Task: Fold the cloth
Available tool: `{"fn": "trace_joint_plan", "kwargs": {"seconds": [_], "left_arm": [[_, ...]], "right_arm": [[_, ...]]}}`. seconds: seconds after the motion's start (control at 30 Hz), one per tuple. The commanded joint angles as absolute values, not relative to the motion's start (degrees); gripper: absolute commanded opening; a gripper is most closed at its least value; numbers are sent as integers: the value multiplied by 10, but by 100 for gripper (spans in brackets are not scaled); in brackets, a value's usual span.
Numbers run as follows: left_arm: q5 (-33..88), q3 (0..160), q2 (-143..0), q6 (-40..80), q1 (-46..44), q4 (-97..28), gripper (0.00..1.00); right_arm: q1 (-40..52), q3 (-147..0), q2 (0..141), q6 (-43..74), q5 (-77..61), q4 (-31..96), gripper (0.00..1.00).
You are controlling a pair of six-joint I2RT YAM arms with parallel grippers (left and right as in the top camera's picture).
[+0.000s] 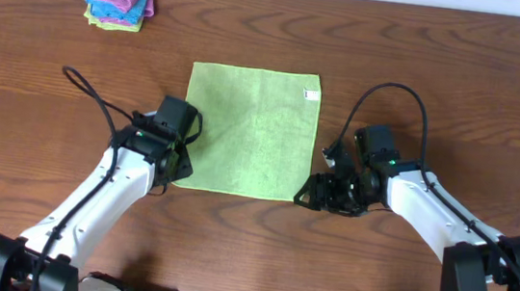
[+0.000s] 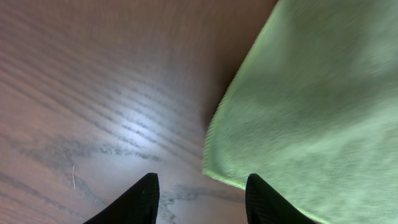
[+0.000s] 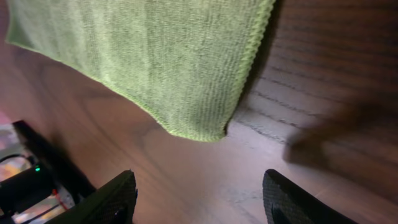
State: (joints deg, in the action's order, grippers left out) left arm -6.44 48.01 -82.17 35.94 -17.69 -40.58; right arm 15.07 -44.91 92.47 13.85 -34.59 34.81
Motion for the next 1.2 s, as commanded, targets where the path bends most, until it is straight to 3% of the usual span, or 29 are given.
{"fn": "trace_joint_plan", "kwargs": {"seconds": [0.0,0.6,0.97,1.17], "left_arm": [[-64,450,-821,362,-175,-401,46],[-19,392,-824,404,-175,-314,47],[-18,390,-871,408,-175,-268,40],[-19,390,-875,407,-175,-261,25]], "right_arm": [[156,-450,914,148,-327,344,64],[200,-450,914,193,-270,314,64],[200,-450,914,197,-272,313,67],[200,-450,914,197,-272,312,67]]}}
